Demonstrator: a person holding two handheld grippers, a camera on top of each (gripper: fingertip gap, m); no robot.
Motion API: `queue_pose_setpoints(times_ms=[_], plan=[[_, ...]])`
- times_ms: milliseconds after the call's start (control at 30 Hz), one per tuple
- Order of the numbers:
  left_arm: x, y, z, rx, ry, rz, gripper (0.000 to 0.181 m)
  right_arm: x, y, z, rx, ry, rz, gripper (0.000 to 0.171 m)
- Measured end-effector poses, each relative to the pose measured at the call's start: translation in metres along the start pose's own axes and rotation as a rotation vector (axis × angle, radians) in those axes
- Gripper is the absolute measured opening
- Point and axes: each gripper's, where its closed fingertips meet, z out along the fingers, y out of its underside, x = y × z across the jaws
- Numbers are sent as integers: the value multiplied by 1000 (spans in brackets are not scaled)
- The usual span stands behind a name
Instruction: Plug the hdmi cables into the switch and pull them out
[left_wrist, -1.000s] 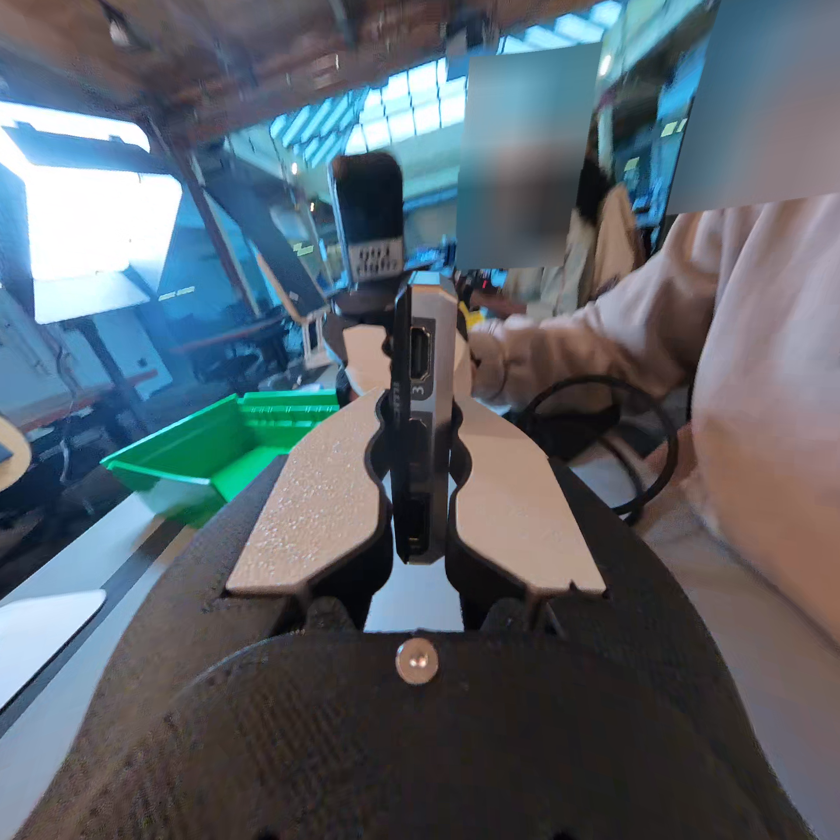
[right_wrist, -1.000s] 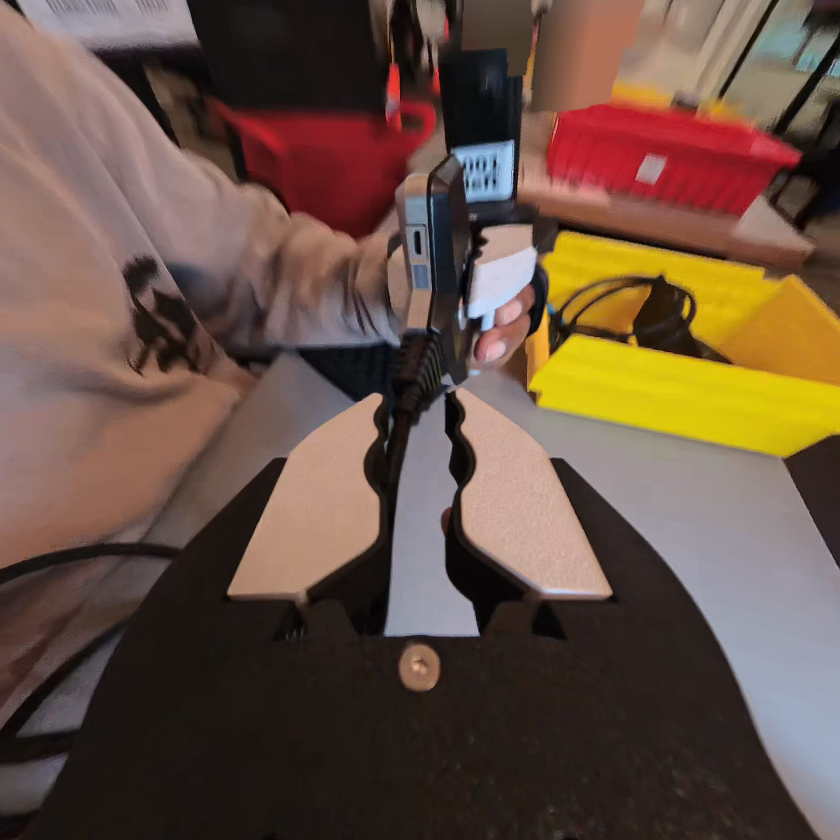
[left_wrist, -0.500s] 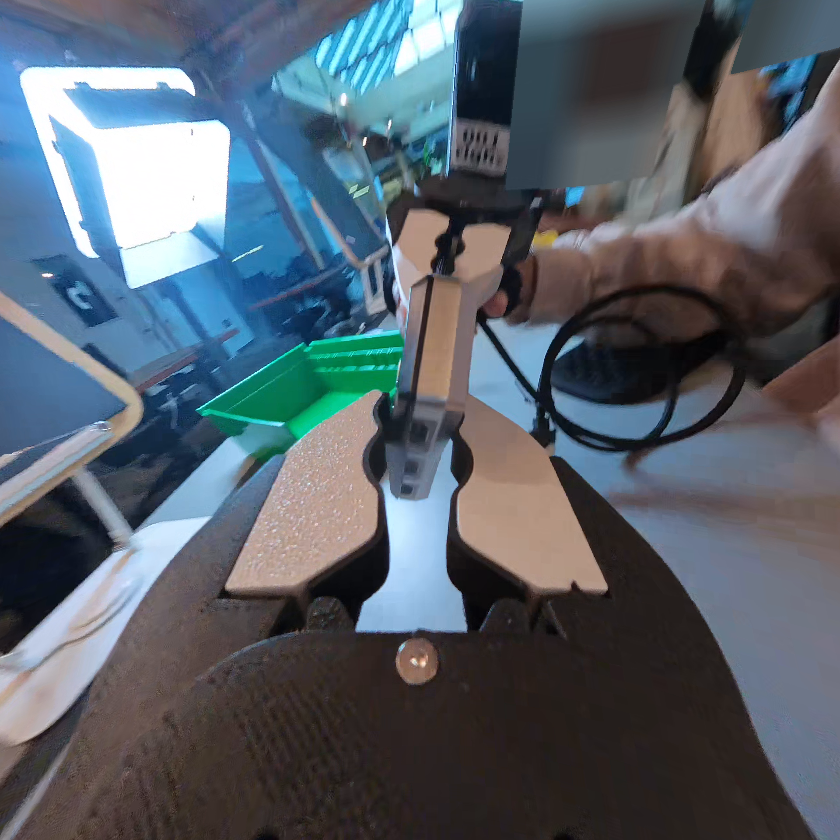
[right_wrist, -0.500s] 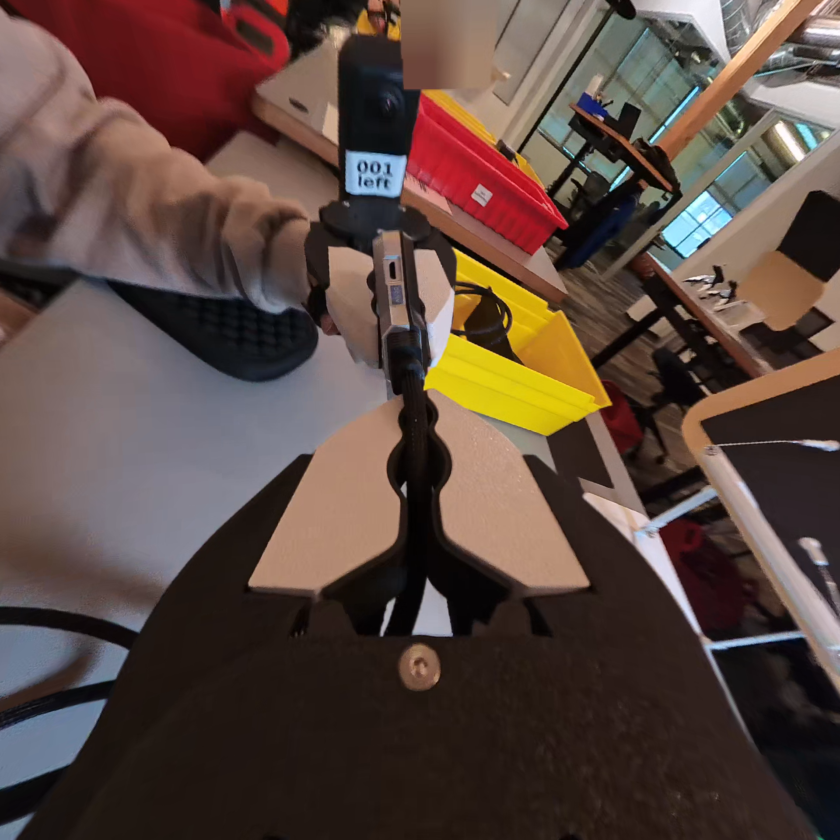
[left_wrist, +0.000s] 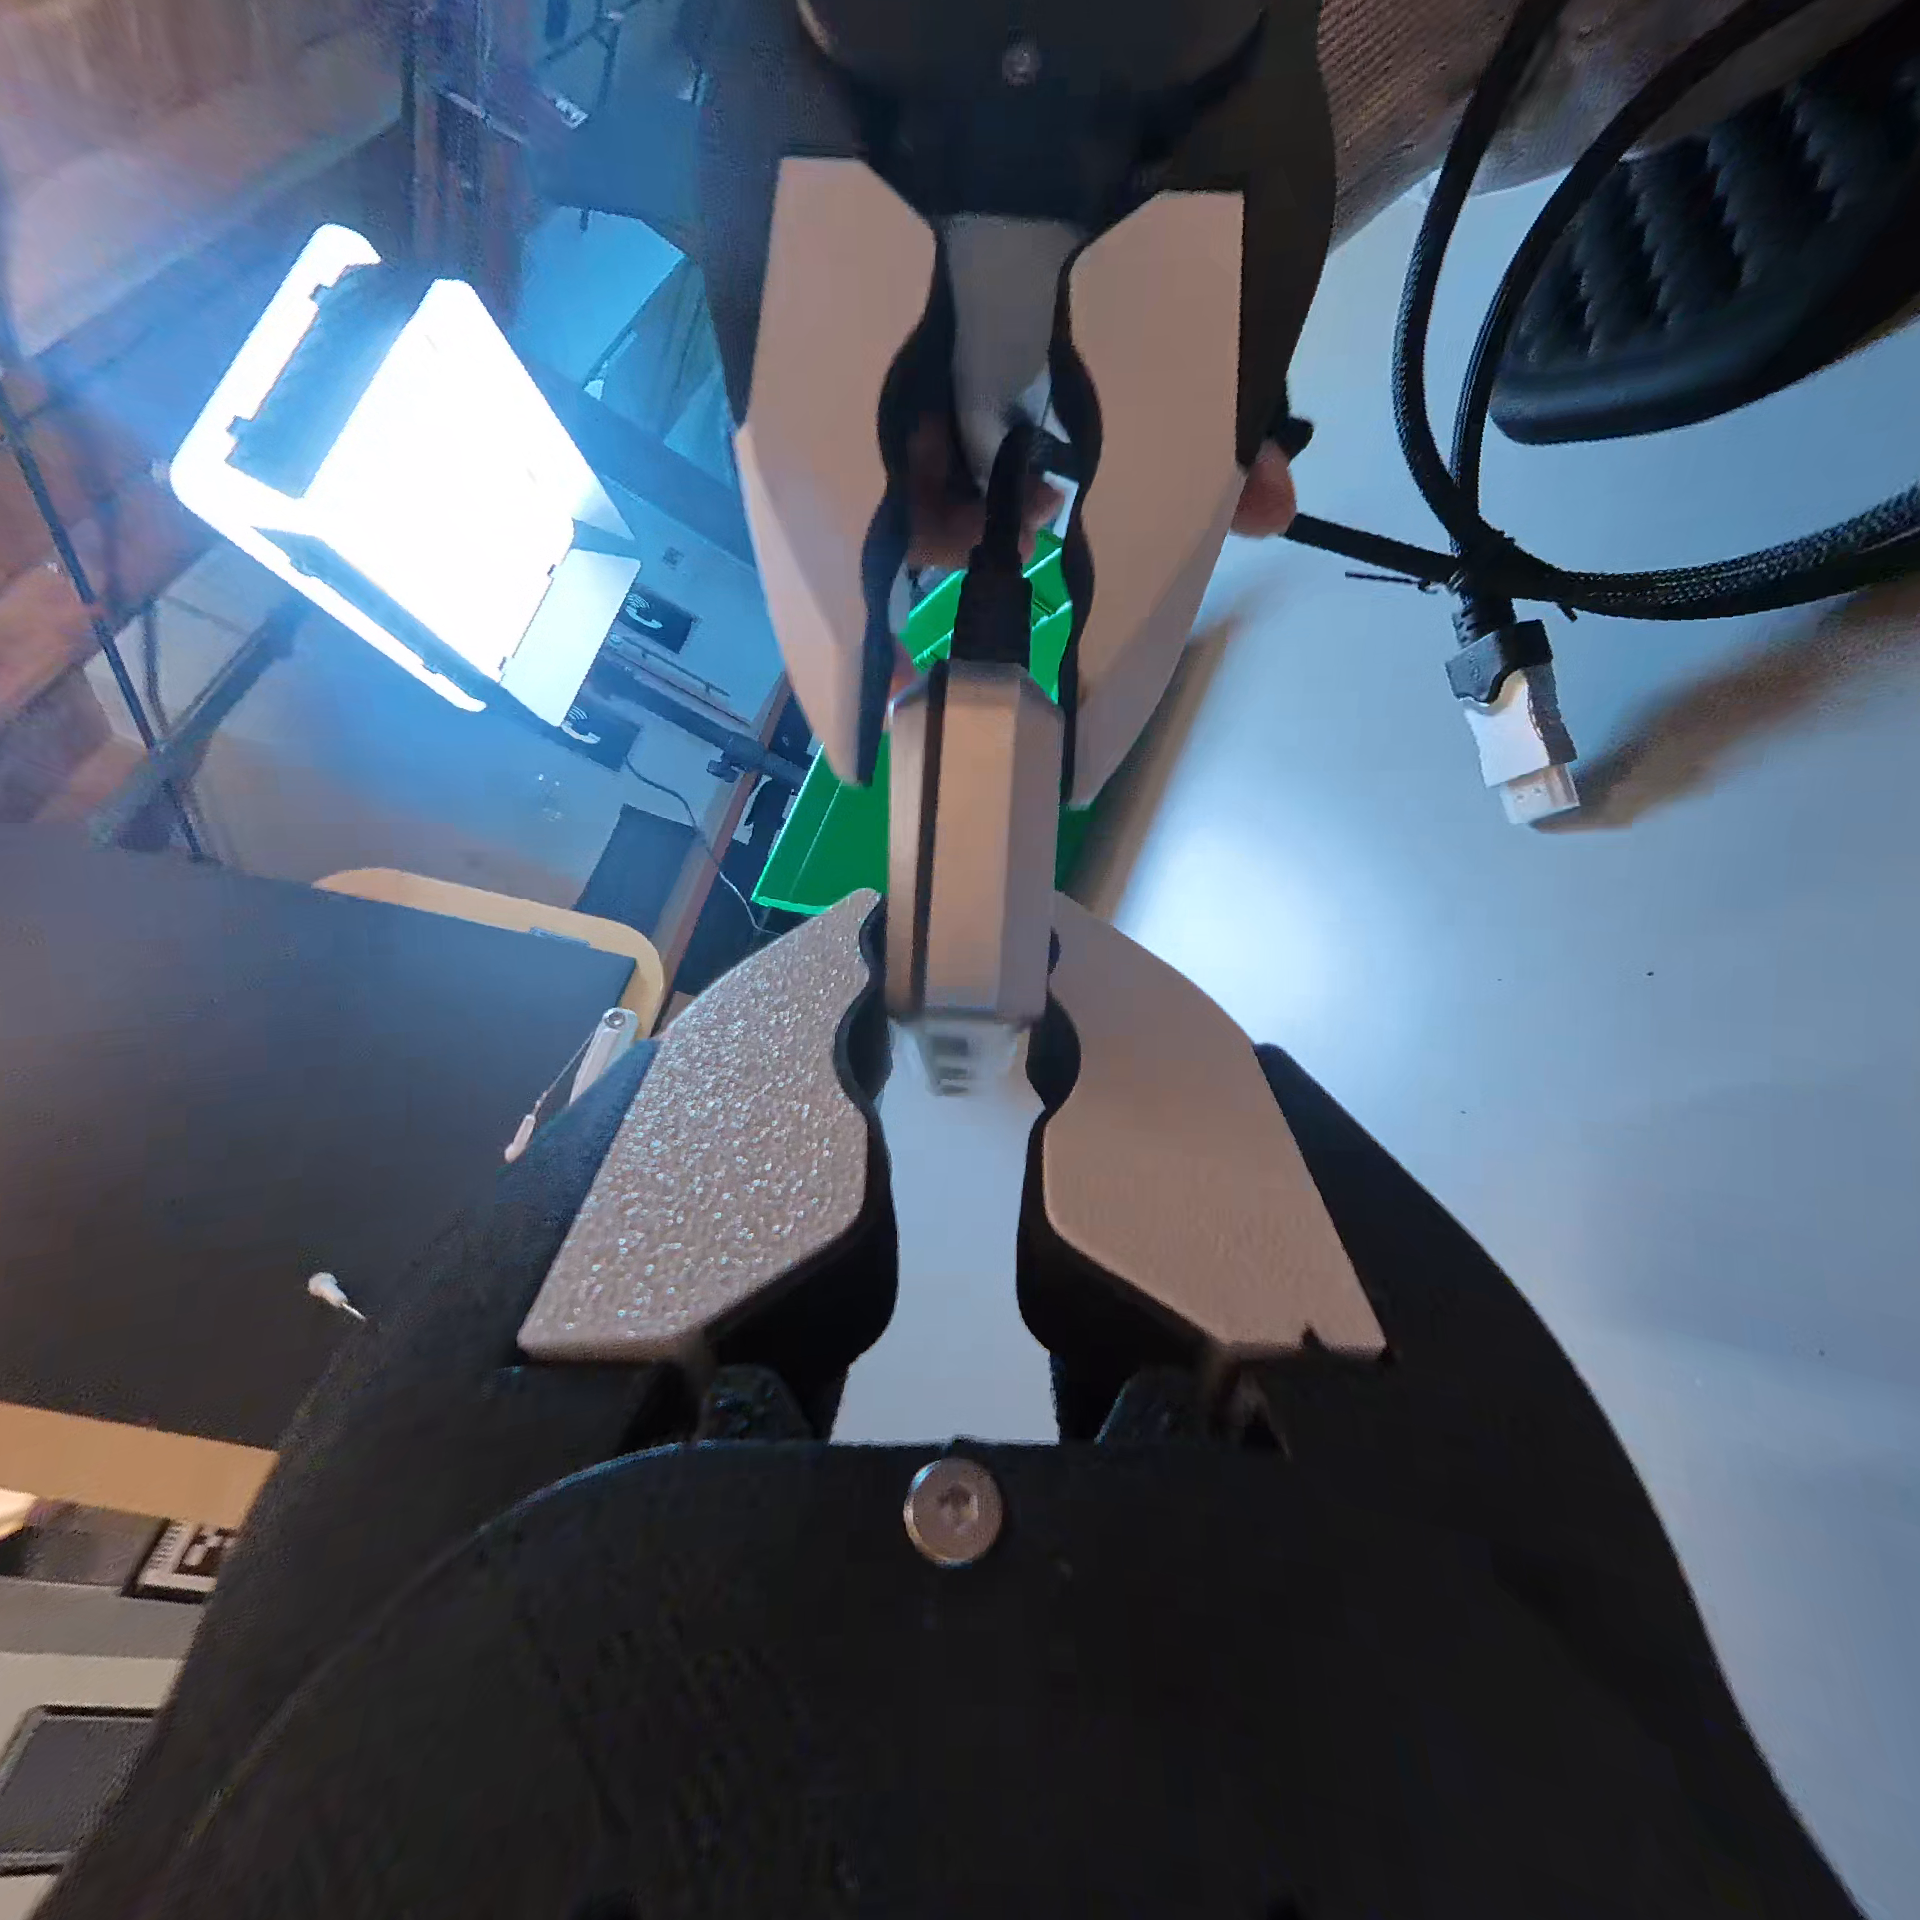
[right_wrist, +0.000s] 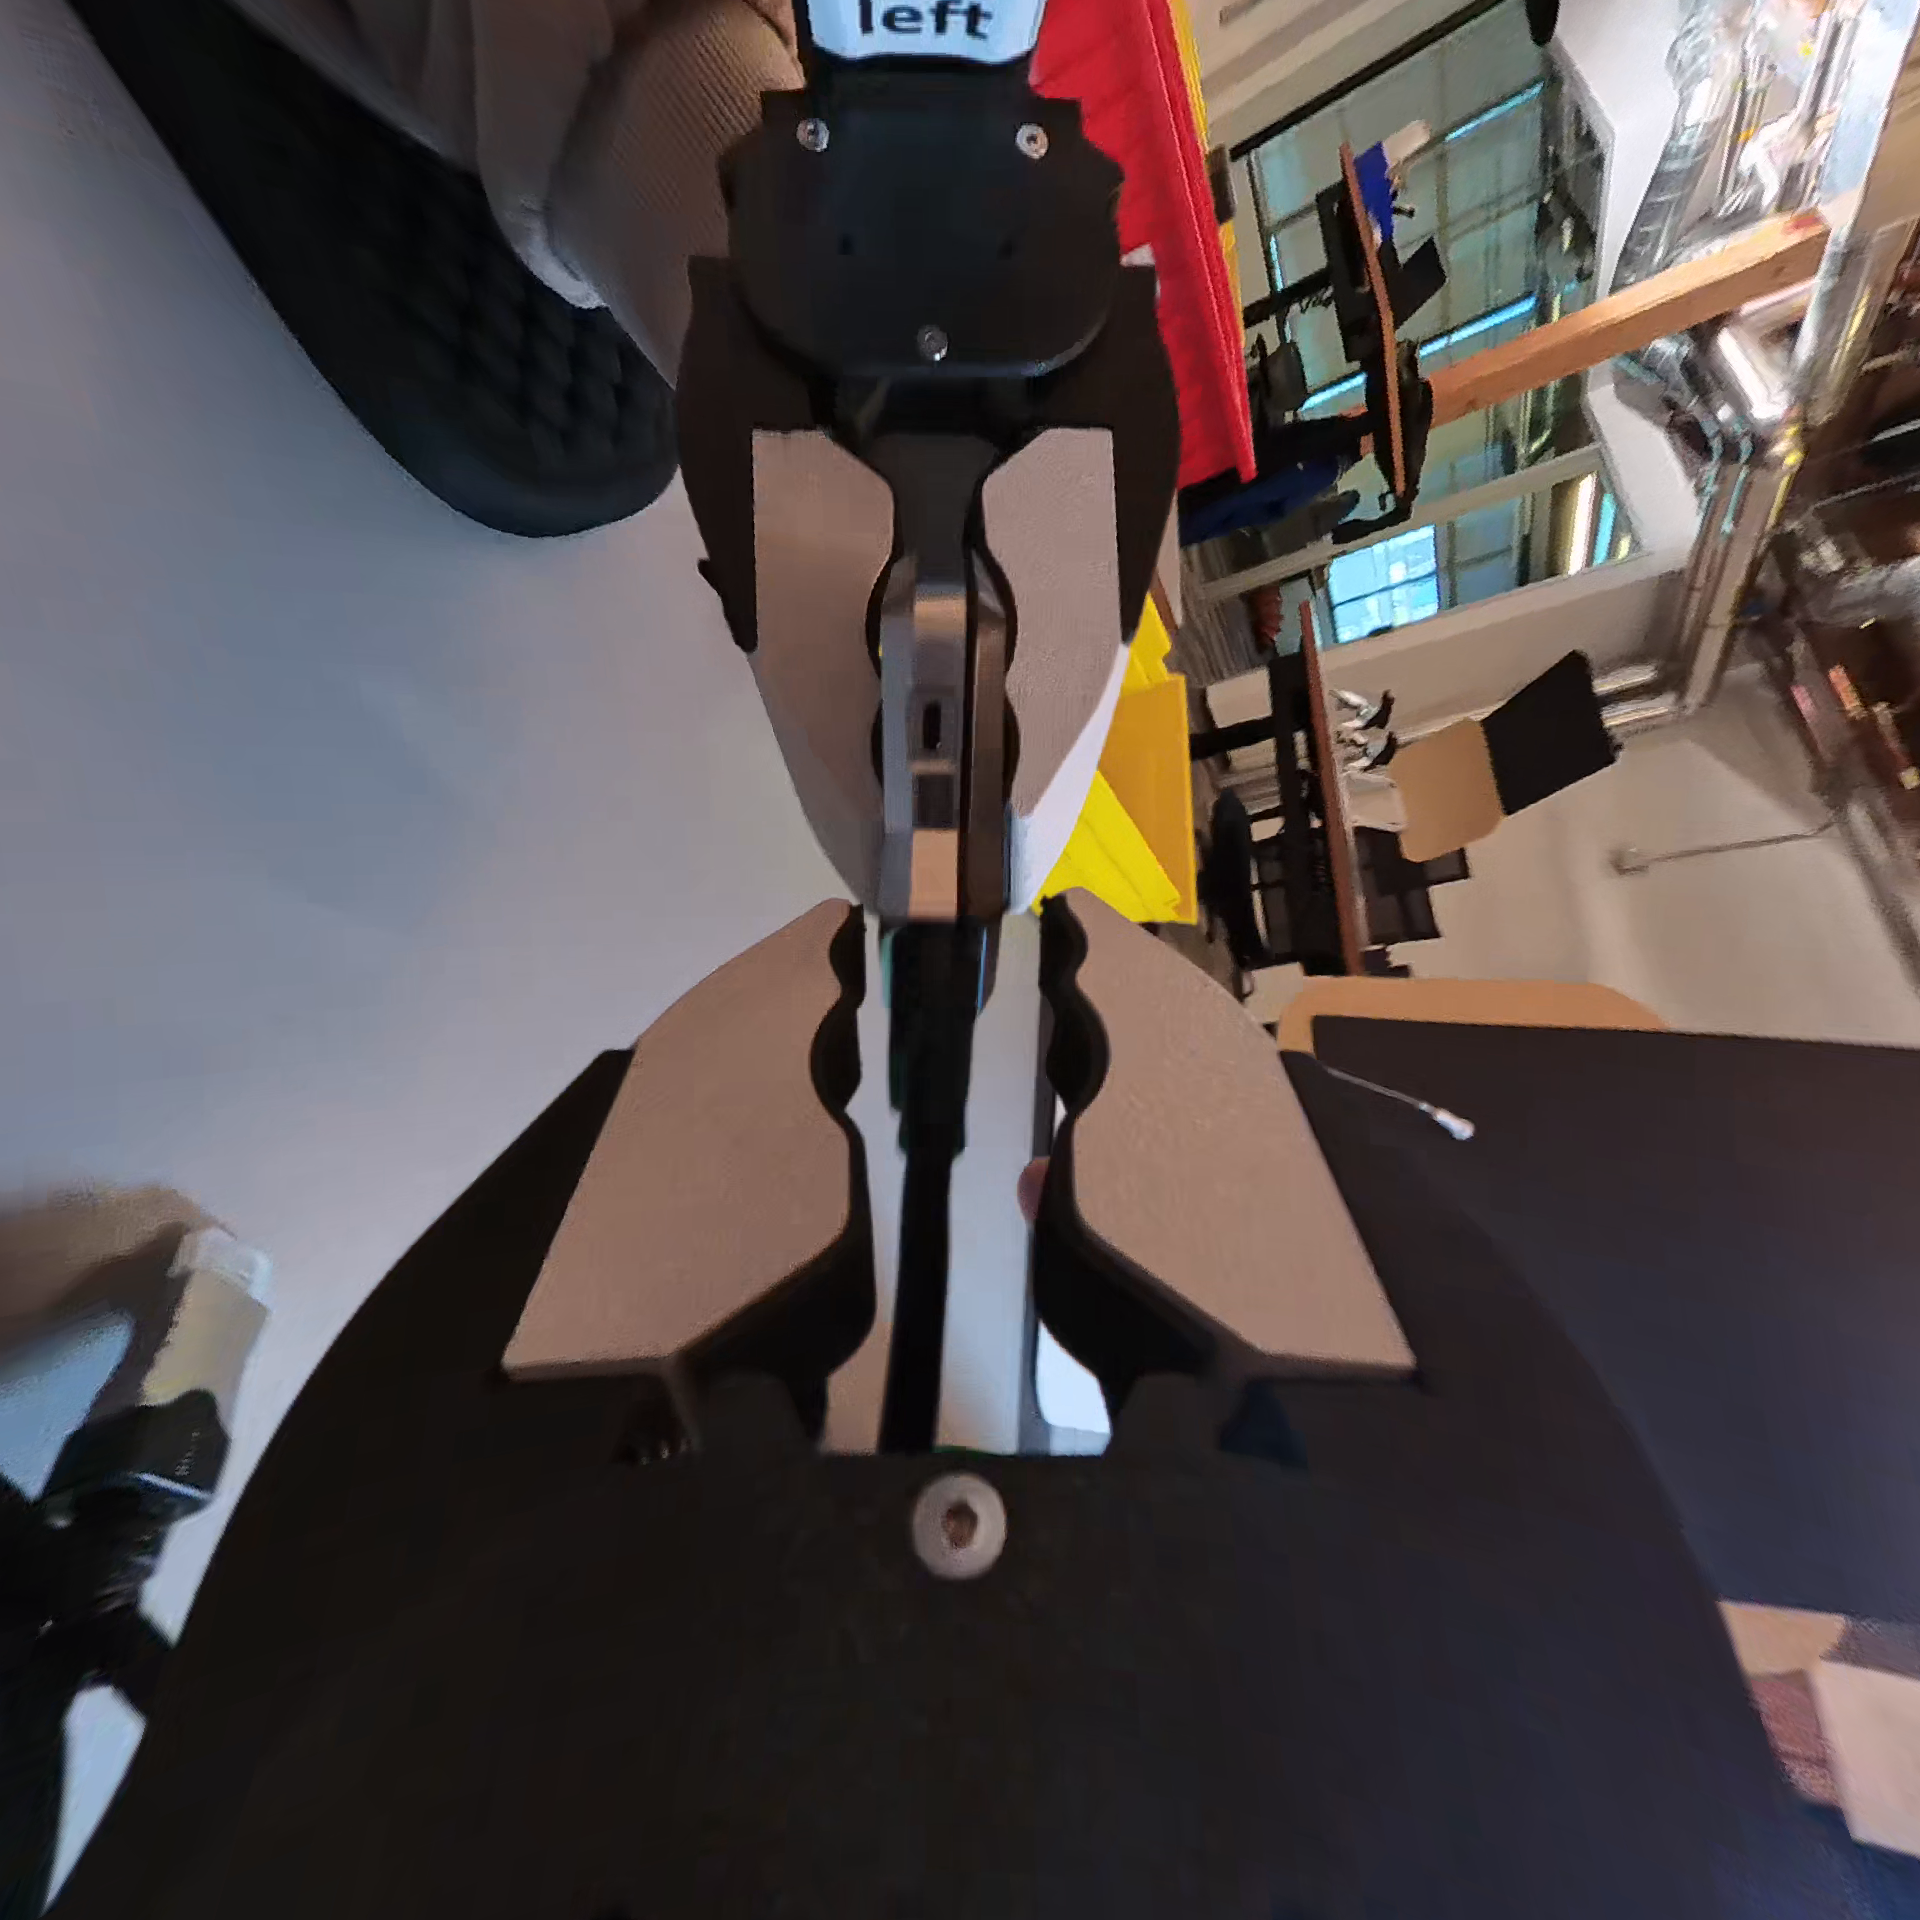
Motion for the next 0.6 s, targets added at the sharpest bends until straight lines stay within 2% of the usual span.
queue_pose_setpoints(times_ms=[167, 333, 500, 600], plan=[[8, 0, 7, -80, -17, 126, 23, -9, 0, 11, -13, 26, -106, 30], [6, 6, 4, -121, -22, 114, 24, -10, 3, 16, -28, 56, -133, 24], [6, 6, 2, -77, 0, 41, 24, -9, 2, 16, 8, 30, -33, 23], [4, 9, -2, -31, 14, -46, 26, -4, -11, 8, 158, -13, 149, 23]])
